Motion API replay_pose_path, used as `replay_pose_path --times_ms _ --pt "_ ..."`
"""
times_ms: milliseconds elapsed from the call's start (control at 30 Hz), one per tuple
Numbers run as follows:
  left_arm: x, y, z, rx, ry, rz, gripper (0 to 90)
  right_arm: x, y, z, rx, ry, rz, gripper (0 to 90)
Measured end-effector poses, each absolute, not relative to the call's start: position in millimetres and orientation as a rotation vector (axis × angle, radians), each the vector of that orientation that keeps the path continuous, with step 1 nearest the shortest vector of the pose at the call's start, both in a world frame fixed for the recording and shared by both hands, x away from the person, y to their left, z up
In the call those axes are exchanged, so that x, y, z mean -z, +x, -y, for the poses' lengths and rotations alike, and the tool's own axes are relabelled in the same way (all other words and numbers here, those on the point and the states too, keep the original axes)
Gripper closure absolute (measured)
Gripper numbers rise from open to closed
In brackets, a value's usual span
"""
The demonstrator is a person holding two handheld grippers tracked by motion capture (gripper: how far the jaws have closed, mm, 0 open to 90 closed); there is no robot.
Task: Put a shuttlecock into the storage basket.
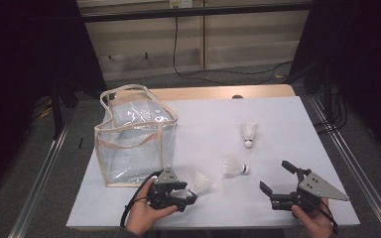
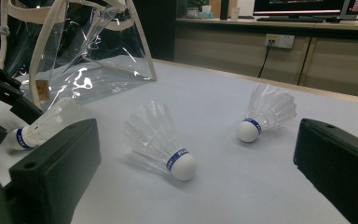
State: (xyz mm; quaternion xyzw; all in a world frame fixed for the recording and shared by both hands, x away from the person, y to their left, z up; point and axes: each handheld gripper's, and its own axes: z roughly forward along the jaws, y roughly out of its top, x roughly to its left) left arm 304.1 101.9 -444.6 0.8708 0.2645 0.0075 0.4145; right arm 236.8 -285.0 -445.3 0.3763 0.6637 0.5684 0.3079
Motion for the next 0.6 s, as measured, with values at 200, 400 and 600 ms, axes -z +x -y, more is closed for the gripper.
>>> replay_pose_path --times_ms 200,400,600 --pt "442.4 304.7 -98.7 -0.05 2.194 -0.671 44.1 445.2 236.5 285.2 -1.505 0.993 -1.754 0.6" --pt "444.7 306.0 -95.6 -0.06 2.231 -0.676 47.9 445.0 236.4 285.2 -1.506 0.987 -1.753 0.6" --pt "446.2 305.4 -92.1 -0.037 2.241 -0.687 49.0 445.0 236.3 285.5 -1.503 0.989 -1.753 0.6"
